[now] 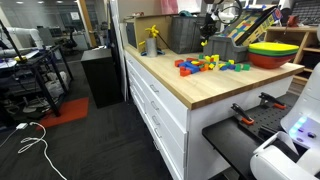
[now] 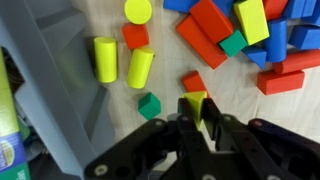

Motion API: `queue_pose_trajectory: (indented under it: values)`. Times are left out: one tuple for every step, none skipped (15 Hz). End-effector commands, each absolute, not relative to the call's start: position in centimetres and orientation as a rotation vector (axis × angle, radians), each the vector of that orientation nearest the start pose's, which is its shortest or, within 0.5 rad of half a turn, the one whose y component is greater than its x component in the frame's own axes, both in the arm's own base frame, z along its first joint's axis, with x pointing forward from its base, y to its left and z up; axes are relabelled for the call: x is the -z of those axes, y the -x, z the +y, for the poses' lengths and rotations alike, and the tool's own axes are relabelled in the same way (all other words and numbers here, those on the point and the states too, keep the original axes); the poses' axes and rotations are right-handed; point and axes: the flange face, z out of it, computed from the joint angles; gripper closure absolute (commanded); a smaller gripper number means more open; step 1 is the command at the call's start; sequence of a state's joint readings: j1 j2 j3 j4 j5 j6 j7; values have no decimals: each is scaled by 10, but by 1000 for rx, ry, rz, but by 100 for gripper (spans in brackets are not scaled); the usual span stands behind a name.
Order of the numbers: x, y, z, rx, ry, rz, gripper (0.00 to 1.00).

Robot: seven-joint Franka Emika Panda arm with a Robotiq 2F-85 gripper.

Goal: Pick up the yellow triangular block and move it to the left of the table, pick up the orange rectangular block and move it forward on the table, lay the yellow cylindrical block on the table

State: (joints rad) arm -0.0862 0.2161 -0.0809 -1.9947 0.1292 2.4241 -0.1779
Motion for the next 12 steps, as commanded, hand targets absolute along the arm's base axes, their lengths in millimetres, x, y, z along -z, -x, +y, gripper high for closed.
queue_pose_trajectory:
  values:
    - [-358,-626,-105,238,3097,54,95]
    - [-350,-628,-107,209,3099,43,95]
    - [-341,-630,-108,178,3097,33,95]
    - [-336,-632,-108,152,3097,28,95]
    - [-328,-635,-108,127,3100,19,95]
    - [-322,-637,-109,105,3103,5,95]
    - [-317,-640,-110,85,3106,-5,95]
    - [-312,-644,-110,70,3112,-16,95]
    - [-309,-648,-110,57,3120,-30,95]
    - [-306,-652,-110,48,3128,-45,95]
    - [-304,-656,-111,40,3134,-59,95]
    - [-302,-659,-111,30,3139,-70,95]
